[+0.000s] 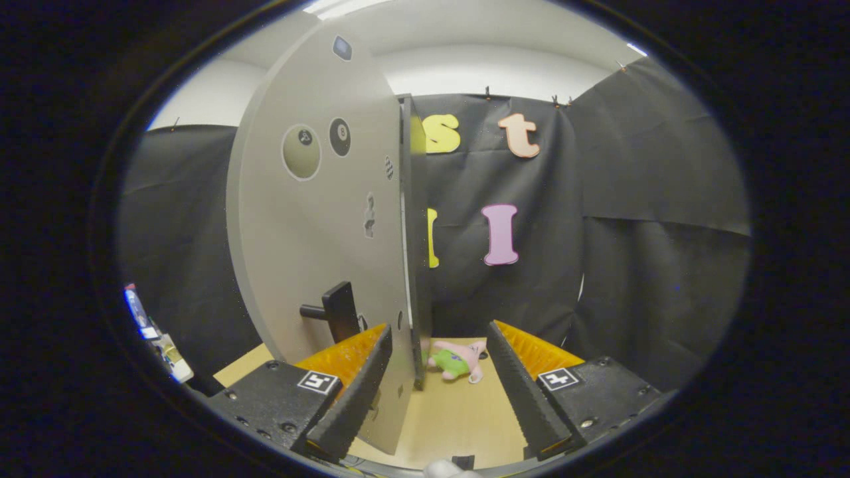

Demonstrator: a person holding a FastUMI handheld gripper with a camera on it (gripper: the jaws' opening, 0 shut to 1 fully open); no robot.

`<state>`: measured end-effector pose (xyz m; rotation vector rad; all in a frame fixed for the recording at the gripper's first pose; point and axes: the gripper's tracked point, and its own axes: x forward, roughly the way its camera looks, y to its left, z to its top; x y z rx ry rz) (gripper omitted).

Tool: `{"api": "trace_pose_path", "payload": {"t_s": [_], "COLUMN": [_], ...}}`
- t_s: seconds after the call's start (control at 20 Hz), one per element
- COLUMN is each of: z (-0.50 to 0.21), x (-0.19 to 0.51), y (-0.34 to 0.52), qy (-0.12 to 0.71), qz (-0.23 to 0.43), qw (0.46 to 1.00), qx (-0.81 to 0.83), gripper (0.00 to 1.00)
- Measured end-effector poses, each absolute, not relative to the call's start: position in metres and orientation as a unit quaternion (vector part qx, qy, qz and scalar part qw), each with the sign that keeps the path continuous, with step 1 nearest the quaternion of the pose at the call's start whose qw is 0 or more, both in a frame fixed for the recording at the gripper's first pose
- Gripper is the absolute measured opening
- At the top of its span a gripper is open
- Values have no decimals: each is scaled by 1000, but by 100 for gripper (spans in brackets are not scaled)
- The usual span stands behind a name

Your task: Open the shoe cabinet door, grab the shoes and put them into the shoe cabinet, then close the shoe cabinet door.

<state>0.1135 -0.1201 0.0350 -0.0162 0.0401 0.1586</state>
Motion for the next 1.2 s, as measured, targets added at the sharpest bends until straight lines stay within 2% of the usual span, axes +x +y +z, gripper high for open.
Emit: {"api": "trace_pose_path", "payload": {"t_s": [0.25, 0.75, 0.95, 1.05, 1.2], "z": [31, 21, 17, 10, 22], "x": [98, 117, 133, 136, 134], "y": [-68, 53, 118, 155, 180], "qy": [27, 29, 21, 24, 2], "qz": [81, 93, 133, 167, 174], "qw": [996, 995, 991, 985, 984], "qx": [-11, -20, -24, -23, -29], "gripper": [95, 95, 95, 98, 99]}}
